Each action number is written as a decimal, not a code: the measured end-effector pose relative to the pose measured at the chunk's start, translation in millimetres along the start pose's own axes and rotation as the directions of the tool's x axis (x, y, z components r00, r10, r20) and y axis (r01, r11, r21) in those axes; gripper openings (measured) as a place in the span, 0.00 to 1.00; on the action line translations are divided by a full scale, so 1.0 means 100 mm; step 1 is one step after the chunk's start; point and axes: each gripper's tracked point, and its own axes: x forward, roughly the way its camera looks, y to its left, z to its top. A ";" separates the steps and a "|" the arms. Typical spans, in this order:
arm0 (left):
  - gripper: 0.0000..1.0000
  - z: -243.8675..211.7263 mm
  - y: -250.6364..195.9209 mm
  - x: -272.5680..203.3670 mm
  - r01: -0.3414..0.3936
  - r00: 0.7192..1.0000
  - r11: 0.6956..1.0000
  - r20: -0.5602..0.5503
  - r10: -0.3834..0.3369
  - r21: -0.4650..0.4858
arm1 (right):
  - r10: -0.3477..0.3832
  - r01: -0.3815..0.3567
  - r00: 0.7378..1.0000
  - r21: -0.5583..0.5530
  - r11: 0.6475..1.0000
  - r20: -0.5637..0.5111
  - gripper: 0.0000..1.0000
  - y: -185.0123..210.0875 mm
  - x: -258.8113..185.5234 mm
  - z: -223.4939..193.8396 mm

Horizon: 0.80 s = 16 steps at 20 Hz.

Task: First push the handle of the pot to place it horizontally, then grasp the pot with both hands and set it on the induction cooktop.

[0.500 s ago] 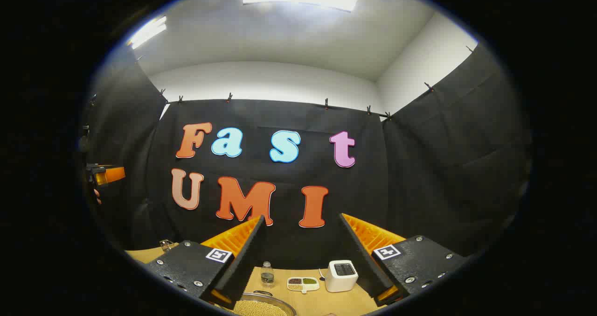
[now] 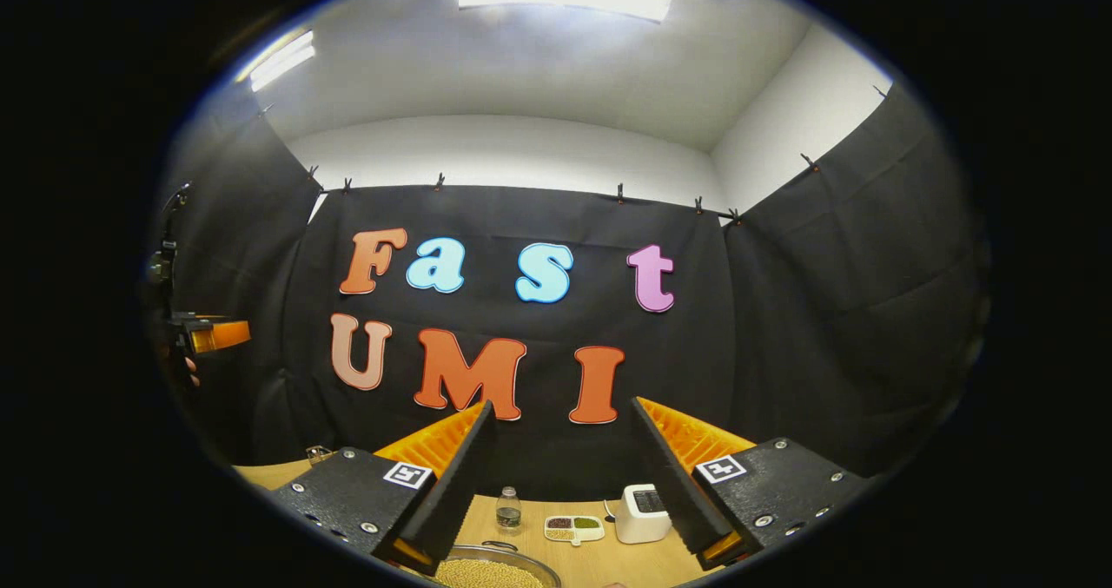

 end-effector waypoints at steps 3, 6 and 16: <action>0.98 0.05 0.03 -0.04 -0.007 1.000 1.000 0.022 0.007 -0.001 | 0.006 -0.006 1.000 -0.002 1.000 0.002 0.95 0.02 -0.03 0.00; 0.98 0.12 0.08 -0.08 -0.032 0.998 0.999 0.048 0.031 0.008 | 0.022 -0.022 1.000 -0.003 1.000 -0.003 0.95 0.06 -0.05 -0.02; 0.96 0.07 0.04 -0.19 -0.043 0.998 0.998 0.048 0.041 0.041 | 0.081 -0.081 0.991 0.003 0.997 -0.105 0.95 0.25 -0.14 -0.42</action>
